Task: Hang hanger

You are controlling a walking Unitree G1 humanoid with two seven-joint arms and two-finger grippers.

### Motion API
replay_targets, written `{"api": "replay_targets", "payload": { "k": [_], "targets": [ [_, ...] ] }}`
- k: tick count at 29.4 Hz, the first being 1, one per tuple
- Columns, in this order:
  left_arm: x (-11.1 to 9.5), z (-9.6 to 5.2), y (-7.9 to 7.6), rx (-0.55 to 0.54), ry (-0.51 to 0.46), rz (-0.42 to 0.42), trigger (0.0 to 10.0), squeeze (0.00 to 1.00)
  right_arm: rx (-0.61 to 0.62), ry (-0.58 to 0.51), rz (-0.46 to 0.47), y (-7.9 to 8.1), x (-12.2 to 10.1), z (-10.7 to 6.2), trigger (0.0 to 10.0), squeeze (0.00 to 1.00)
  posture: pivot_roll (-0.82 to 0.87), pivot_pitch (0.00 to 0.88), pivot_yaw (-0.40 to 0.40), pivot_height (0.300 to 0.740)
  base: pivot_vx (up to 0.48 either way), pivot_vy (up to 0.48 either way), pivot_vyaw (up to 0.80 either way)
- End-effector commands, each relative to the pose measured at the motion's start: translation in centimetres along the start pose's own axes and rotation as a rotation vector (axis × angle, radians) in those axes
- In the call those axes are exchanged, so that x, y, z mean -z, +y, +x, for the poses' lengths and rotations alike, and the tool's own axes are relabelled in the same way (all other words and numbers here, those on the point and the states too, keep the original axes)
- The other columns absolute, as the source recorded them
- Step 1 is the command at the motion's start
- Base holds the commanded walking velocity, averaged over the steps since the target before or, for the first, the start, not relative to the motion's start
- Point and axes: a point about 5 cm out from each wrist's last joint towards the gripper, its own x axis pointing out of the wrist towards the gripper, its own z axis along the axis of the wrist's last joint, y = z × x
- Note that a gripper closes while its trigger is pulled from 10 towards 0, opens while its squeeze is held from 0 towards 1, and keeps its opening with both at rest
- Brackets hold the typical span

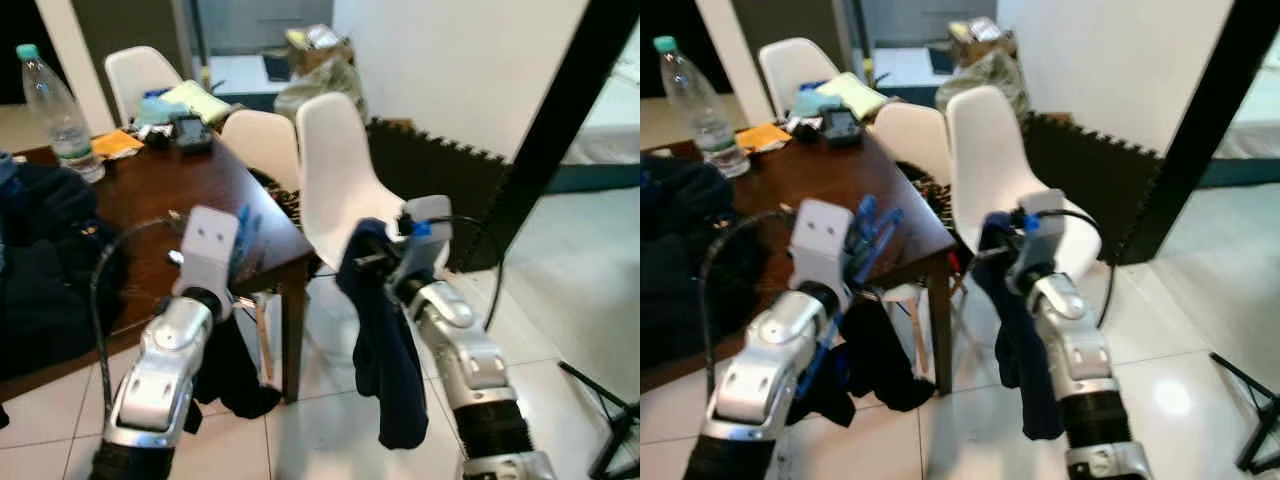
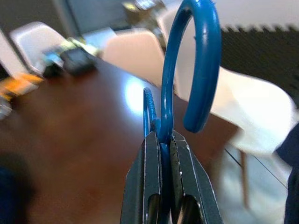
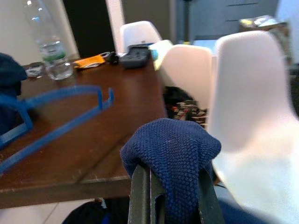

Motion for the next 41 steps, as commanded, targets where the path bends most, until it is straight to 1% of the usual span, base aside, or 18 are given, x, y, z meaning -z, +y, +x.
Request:
{"api": "replay_targets", "payload": {
  "k": [1,2,3,5,6,7,9,10,13,15,18,20,21,24,25,32,36,41],
  "targets": [
    [-1.6,0.3,0.8,-0.035,-0.066,0.067,10.0,0.0,0.015,-0.038,-0.008,-0.2,-0.6,0.3,10.0,0.0,0.13,0.055,-0.03,0.74,0.349,0.0,0.8],
    [-1.6,0.3,0.8,-0.035,-0.066,0.067,10.0,0.0,0.015,-0.038,-0.008,-0.2,-0.6,0.3,10.0,0.0,0.13,0.055,-0.03,0.74,0.349,0.0,0.8],
    [-2.3,0.5,1.4,-0.059,-0.087,0.084,10.0,0.0,0.013,-0.048,-0.005,0.0,-0.8,0.5,10.0,0.0,0.13,0.055,-0.029,0.74,0.345,0.0,0.8],
    [-2.3,0.5,1.4,-0.059,-0.087,0.084,10.0,0.0,0.013,-0.048,-0.005,0.0,-0.8,0.5,10.0,0.0,0.13,0.055,-0.029,0.74,0.345,0.0,0.8],
    [-3.1,0.8,2.1,-0.084,-0.112,0.098,10.0,0.0,0.011,-0.059,-0.002,0.2,-0.9,0.8,10.0,0.0,0.13,0.054,-0.029,0.74,0.326,0.0,0.8],
    [-3.1,0.8,2.1,-0.084,-0.112,0.098,10.0,0.0,0.011,-0.059,-0.002,0.2,-0.9,0.8,10.0,0.0,0.13,0.054,-0.029,0.74,0.326,0.0,0.8],
    [-5.0,1.2,3.4,-0.126,-0.169,0.125,10.0,0.0,0.004,-0.078,0.005,0.7,-1.2,1.2,10.0,0.0,0.14,0.05,-0.026,0.74,0.317,0.0,0.8],
    [-5.8,1.3,3.8,-0.132,-0.194,0.133,10.0,0.0,0.002,-0.087,0.009,0.9,-1.3,1.4,10.0,0.0,0.14,0.05,-0.026,0.74,0.296,0.0,0.8],
    [-6.4,1.4,3.9,-0.125,-0.21,0.136,10.0,0.0,0.002,-0.099,0.015,1.0,-1.5,1.7,10.0,0.0,0.14,0.05,-0.026,0.74,0.194,0.0,0.8],
    [-6.4,1.4,3.9,-0.125,-0.21,0.136,10.0,0.0,0.002,-0.099,0.015,1.0,-1.5,1.7,10.0,0.0,0.14,0.05,-0.026,0.74,0.0,0.0,0.8],
    [-6.4,1.4,3.7,-0.112,-0.21,0.123,10.0,0.0,0.003,-0.104,0.017,1.1,-1.6,1.8,10.0,0.0,0.15,0.046,-0.019,0.74,0.0,0.0,0.8],
    [-5.6,1.4,2.6,-0.068,-0.182,0.101,10.0,0.0,0.004,-0.119,0.018,1.1,-2.1,2.2,10.0,0.0,0.15,0.042,-0.021,0.74,0.0,0.0,0.8],
    [-5.6,1.4,2.6,-0.068,-0.182,0.101,10.0,0.0,0.004,-0.119,0.018,1.1,-2.1,2.2,10.0,0.0,0.15,0.042,-0.021,0.74,0.0,0.0,0.79],
    [-4.9,1.3,1.5,-0.02,-0.156,0.083,10.0,0.0,0.005,-0.14,0.016,1.0,-2.8,2.6,10.0,0.0,0.15,0.041,-0.021,0.74,0.0,0.0,0.79],
    [-4.9,1.3,1.5,-0.02,-0.156,0.083,10.0,0.0,0.005,-0.14,0.016,1.0,-2.8,2.6,10.0,0.0,0.15,0.041,-0.021,0.74,0.0,0.0,0.79],
    [-4.0,1.3,-0.1,0.062,-0.117,0.043,10.0,0.0,0.009,-0.181,0.009,0.8,-4.3,3.8,10.0,0.0,0.15,0.033,-0.026,0.74,0.0,0.0,0.79],
    [-3.7,1.3,-0.4,0.073,-0.106,0.045,10.0,0.0,0.01,-0.183,0.011,0.9,-4.5,4.1,10.0,0.0,0.16,0.032,-0.027,0.74,0.0,0.0,0.0],
    [-3.7,1.3,-0.6,0.088,-0.111,0.039,10.0,0.0,0.014,-0.166,0.006,1.1,-4.3,4.4,10.0,0.0,0.15,0.03,-0.025,0.74,0.361,0.0,0.0]
  ]
}}
